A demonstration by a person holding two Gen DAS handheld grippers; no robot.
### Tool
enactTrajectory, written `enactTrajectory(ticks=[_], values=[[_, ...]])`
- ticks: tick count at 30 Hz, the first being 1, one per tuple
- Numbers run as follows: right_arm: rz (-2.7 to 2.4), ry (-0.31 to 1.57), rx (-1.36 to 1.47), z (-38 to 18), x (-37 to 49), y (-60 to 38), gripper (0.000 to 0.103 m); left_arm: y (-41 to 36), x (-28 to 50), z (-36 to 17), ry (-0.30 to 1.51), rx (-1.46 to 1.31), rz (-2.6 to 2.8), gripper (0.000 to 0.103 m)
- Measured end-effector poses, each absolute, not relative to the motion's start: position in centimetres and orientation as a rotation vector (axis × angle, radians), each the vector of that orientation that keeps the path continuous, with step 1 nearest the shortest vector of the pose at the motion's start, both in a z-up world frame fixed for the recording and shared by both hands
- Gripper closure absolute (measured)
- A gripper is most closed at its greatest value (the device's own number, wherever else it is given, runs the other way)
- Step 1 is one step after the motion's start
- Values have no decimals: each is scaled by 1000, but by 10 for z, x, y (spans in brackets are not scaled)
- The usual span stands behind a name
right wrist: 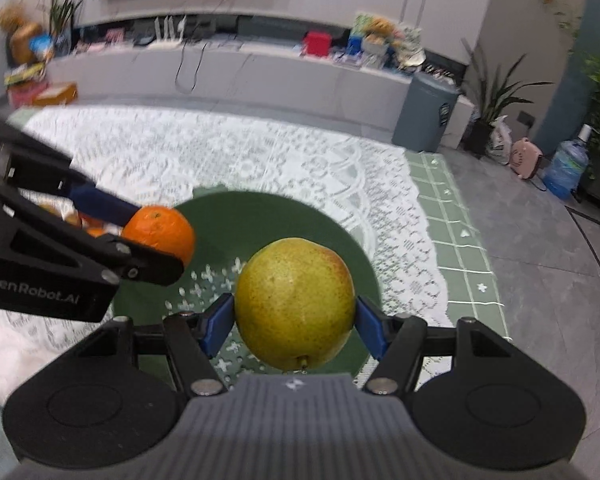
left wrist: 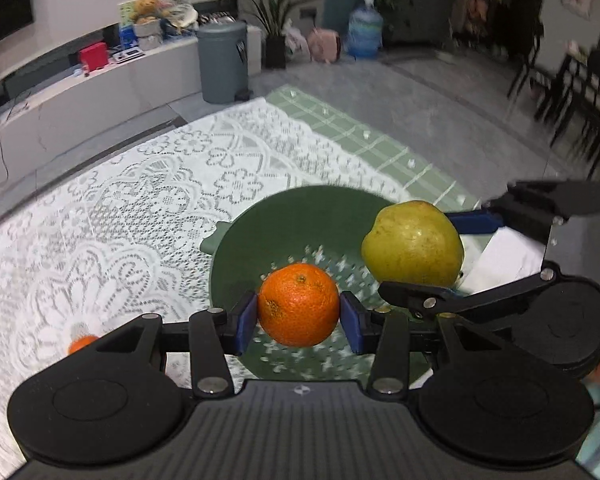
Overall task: Organize fruits
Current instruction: 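Lift the orange and pear and carry both over the green colander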
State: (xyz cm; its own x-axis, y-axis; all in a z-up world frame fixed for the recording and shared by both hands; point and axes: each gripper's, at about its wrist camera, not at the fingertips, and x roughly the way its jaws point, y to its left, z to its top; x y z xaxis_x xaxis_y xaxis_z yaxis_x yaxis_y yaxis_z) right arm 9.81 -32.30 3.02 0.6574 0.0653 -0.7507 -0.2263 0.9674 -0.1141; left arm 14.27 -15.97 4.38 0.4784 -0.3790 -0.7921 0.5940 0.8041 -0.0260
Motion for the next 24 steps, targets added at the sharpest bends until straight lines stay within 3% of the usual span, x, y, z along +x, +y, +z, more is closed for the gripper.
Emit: enactTrajectory(ticks=[24], values=[[190,985,-217,-16,135,-326,40,-195,186,-7,1063,579,-665,53]])
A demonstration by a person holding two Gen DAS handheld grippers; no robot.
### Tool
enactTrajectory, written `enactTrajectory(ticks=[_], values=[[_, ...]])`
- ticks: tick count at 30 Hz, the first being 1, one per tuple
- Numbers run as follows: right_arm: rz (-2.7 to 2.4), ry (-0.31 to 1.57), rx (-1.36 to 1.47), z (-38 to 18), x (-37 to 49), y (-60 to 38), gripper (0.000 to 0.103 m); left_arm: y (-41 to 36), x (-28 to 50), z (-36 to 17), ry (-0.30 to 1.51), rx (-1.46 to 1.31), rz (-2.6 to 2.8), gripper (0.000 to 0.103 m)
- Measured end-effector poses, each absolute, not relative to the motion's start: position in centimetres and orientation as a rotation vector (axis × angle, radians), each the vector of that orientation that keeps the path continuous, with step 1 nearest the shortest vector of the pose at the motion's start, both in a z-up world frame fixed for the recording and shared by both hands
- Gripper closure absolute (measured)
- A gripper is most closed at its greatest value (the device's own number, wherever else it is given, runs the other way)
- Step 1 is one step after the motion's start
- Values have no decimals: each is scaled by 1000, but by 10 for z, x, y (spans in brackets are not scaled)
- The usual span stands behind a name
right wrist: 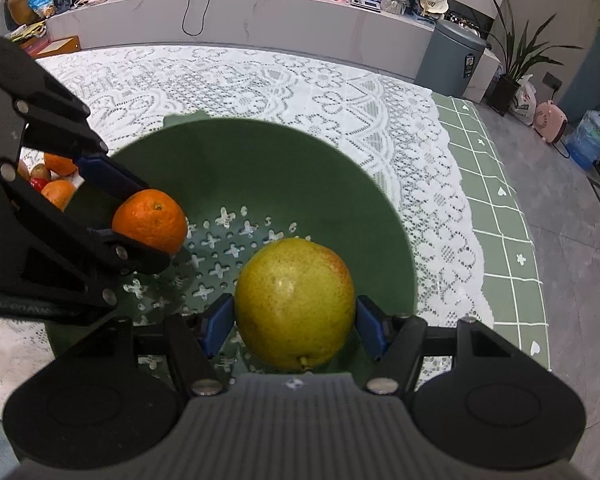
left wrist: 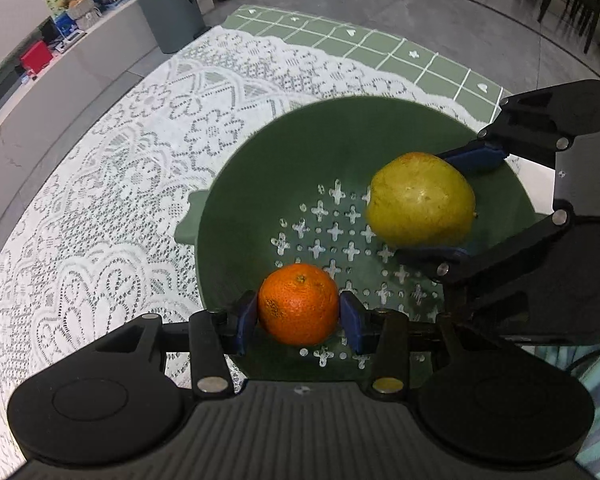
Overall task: Organize fruits
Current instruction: 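Lift the orange and pear and carry both over the green colander, then lower both fruits into the colander and open both grippers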
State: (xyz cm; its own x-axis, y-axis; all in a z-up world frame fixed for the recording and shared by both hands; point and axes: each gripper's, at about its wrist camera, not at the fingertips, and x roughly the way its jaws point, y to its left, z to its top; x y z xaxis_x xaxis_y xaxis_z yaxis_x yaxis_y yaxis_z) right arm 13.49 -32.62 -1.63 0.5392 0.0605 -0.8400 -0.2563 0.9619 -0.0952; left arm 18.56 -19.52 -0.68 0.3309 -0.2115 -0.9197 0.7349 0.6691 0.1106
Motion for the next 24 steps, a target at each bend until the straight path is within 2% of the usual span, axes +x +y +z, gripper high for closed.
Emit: enactTrajectory(ticks=[18,24], values=[[225,1028,-304,-26,130,-306,40,-203,187,-17,1100,703,-673,51],[200,985,-300,-18,126,-310,33,-204,188,-17,1100,701,-656,49]])
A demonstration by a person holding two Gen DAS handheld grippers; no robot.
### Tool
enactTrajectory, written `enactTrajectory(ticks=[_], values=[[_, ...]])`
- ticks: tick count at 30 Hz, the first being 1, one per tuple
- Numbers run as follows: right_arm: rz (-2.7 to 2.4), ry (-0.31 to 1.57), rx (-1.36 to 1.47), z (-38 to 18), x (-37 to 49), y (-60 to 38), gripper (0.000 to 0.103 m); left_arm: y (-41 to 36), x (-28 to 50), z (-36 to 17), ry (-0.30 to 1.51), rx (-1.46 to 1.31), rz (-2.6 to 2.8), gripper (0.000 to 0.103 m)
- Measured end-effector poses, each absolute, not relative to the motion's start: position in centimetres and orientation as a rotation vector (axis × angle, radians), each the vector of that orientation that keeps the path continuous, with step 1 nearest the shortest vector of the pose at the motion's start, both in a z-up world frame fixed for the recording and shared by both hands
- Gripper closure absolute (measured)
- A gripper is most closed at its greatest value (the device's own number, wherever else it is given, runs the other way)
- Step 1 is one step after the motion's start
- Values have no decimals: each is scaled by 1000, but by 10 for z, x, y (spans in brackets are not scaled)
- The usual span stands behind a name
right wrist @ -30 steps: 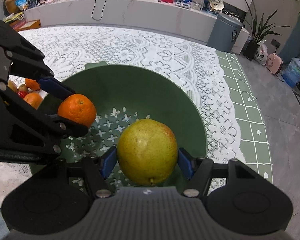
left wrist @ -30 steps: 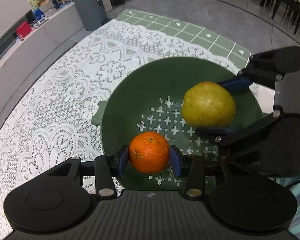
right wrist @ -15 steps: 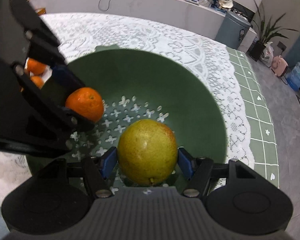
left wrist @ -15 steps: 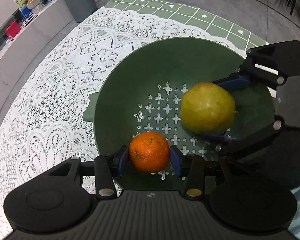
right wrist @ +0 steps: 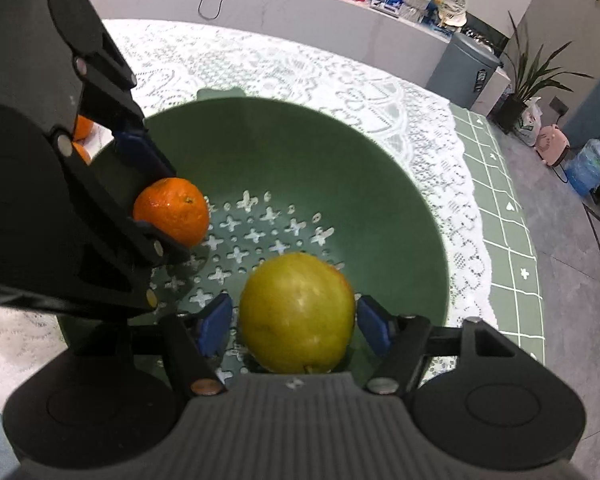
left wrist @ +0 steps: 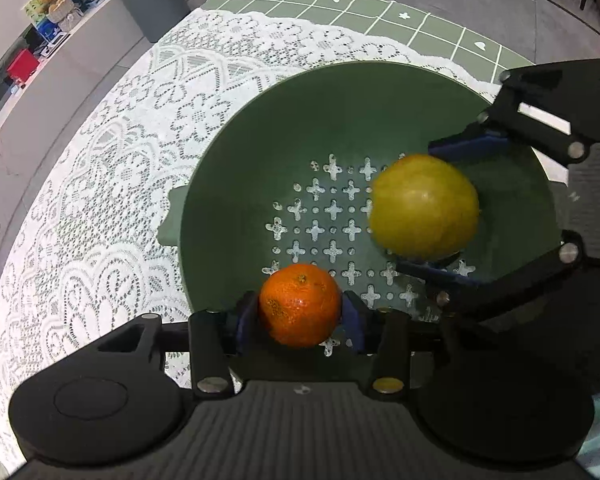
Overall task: Organize fruits
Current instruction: 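Lower both fruits into the colander and open both grippers, then move both grippers back from the colander to the fruit pile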
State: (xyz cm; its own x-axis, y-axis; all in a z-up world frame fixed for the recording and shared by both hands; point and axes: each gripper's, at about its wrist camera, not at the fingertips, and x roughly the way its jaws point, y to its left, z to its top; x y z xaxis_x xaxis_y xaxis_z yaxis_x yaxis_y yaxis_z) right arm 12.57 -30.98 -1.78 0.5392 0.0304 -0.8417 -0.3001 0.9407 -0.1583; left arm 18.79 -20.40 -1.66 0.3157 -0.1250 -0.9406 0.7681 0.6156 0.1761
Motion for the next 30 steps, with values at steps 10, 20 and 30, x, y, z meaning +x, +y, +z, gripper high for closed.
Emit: enactTrajectory(ticks=[10,20,30], values=[[175,901,-300,0,112,-313,23,-200,183,-3,1054,660,-639,39],[71,770,-195,19,86,-325,23,-186,167,29,939,579,-640,39],[-22,662,-52,30,52,-308,22,-142,137,57,816,418,-580,39]])
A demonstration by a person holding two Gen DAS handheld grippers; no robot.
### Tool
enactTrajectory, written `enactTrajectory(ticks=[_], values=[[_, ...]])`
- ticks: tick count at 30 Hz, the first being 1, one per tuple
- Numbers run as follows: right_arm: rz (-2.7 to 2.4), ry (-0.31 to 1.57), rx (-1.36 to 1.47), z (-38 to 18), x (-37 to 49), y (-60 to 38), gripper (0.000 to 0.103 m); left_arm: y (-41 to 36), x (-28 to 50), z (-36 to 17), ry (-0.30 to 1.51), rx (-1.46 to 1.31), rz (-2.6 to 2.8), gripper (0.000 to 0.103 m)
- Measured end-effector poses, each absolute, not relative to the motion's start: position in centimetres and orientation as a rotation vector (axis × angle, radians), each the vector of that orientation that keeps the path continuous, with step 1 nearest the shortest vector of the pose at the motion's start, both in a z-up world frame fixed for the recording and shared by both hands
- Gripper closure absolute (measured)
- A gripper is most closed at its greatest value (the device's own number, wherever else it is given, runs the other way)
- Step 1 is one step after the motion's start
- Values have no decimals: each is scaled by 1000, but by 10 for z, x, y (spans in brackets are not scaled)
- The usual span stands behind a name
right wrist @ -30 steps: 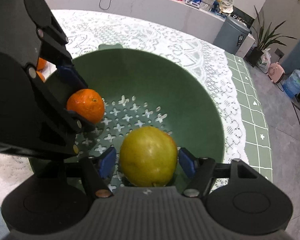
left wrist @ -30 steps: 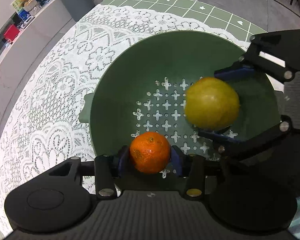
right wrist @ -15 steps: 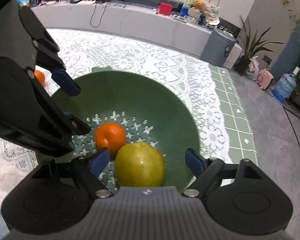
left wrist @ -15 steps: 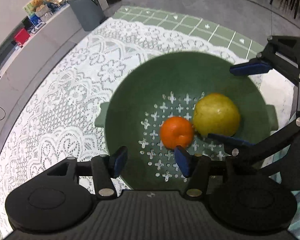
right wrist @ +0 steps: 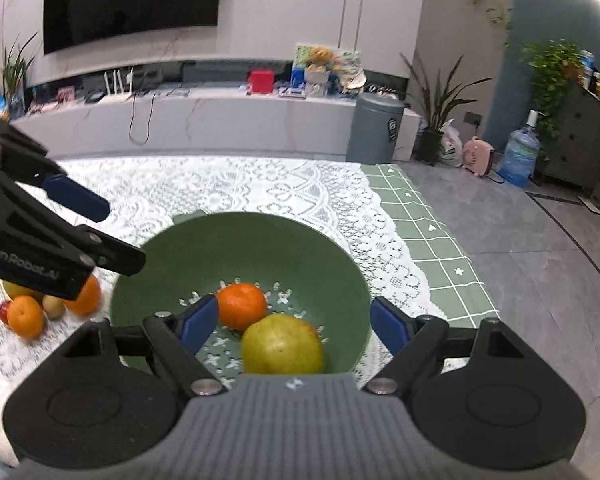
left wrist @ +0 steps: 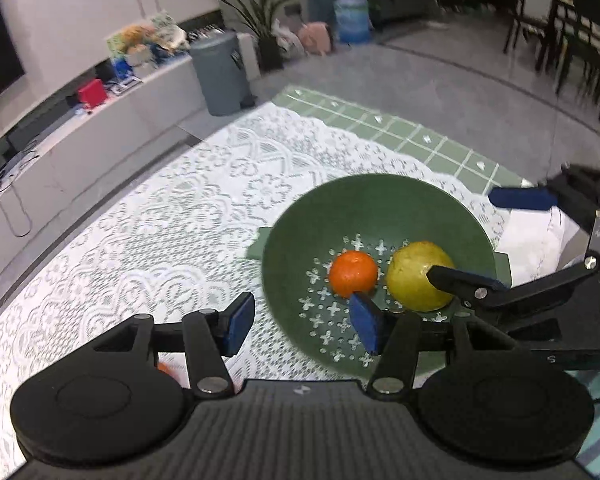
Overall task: Organize fruits
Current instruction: 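Move both grippers back from the colander to the fruit pile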
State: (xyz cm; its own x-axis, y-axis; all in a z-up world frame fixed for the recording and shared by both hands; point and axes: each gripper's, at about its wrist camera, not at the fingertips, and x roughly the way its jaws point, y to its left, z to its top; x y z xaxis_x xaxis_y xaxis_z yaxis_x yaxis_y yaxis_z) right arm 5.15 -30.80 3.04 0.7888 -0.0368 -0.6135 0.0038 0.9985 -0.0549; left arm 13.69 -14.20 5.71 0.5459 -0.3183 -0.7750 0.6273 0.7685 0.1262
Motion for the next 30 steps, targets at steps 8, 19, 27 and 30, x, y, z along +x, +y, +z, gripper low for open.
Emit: enactTrajectory(ticks=[8,19,27,30], values=[[6,614,36,34,31,-279,21,-90,112,67,764,255,-473,39],[40,527,33,21,9,-231,21,-25,75,50,698,129,-324,37],[161,474,-13,9,-2,-198,21,20,57,37,677,24,-222,37],[196,484,-42,4,-2,-189,21,31,51,30,664,-2,-202,37]])
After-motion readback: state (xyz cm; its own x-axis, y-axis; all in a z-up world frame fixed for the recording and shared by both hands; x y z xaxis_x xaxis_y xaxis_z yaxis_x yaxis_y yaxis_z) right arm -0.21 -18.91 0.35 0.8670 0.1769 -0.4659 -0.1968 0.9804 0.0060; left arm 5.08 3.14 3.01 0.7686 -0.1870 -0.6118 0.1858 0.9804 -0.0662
